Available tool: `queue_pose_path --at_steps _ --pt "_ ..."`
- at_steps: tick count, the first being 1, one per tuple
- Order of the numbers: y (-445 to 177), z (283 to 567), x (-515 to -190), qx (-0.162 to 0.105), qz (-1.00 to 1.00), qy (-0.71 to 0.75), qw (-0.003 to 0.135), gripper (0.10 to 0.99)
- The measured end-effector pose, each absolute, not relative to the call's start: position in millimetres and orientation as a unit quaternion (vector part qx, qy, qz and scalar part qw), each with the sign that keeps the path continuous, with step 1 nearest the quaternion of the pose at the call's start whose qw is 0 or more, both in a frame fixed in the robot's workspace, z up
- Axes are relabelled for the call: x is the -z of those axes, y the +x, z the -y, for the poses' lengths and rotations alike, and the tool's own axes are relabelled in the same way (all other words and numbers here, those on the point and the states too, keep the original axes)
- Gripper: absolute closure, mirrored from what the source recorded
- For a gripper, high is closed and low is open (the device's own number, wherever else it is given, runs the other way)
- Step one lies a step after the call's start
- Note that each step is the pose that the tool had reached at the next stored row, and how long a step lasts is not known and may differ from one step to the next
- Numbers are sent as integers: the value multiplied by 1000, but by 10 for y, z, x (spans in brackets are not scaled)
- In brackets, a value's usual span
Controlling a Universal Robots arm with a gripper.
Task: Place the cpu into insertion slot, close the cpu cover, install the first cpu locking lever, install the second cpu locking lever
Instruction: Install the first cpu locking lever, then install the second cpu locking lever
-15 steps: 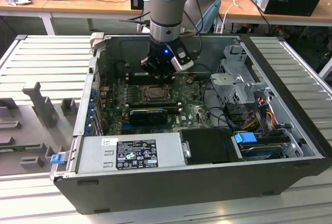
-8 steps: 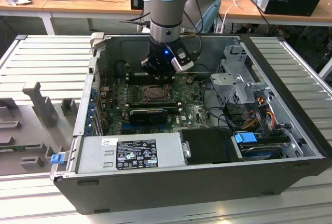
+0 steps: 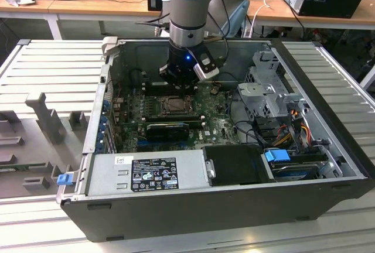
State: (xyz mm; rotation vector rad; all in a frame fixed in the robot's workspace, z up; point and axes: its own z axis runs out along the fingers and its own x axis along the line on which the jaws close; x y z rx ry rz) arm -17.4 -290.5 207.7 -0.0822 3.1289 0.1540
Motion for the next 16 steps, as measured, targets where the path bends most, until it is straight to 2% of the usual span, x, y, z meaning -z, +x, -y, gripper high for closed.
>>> queue_pose_path --at_steps 2,16 --pt "-174 2905 -2188 -48 -999 -26 4 980" --pt "-171 2976 -2193 -48 -999 -26 4 980"
